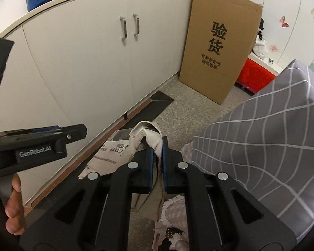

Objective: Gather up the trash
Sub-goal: 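Lower the newspaper and wrapper over the wastebasket with both tools, then open both tools over the blue wastebasket to drop newspaper and wrapper, then move both open tools back up to the trash on the table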

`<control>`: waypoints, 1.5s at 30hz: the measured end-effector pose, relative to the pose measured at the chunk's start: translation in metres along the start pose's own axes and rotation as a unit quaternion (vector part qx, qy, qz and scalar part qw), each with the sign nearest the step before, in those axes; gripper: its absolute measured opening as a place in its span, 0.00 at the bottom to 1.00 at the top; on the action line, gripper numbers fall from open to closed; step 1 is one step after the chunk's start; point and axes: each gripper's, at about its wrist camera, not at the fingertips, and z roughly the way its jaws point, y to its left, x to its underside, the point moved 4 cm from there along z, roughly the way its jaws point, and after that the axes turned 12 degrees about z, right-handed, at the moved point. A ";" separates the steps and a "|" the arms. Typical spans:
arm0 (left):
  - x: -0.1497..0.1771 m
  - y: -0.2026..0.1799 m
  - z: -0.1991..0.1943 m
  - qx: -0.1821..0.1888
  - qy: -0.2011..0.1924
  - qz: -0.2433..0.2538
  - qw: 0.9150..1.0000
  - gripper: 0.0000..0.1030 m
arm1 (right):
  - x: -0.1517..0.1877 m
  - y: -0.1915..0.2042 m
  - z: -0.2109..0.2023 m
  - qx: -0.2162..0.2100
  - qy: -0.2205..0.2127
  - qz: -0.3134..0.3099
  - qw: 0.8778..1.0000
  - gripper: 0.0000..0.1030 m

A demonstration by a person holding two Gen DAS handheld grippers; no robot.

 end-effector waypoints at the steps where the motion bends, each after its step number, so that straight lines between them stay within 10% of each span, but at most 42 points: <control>1: 0.000 0.001 -0.002 -0.001 -0.002 -0.001 1.000 0.57 | 0.001 0.003 0.001 -0.003 0.002 -0.001 1.000 0.07; 14: 0.006 0.027 -0.027 -0.035 -0.029 -0.023 0.999 0.65 | -0.008 0.036 0.009 -0.009 -0.014 -0.022 1.000 0.08; 19: 0.005 0.036 -0.029 -0.049 -0.033 -0.035 0.998 0.69 | -0.009 0.041 0.028 -0.016 -0.011 -0.018 1.000 0.58; 31: 0.007 0.027 -0.051 -0.041 -0.048 -0.040 0.997 0.69 | -0.010 0.029 -0.007 -0.049 -0.011 0.026 0.998 0.60; 45: 0.000 -0.045 -0.164 -0.021 -0.162 -0.017 0.986 0.76 | -0.040 -0.019 -0.142 -0.072 -0.111 0.078 0.988 0.67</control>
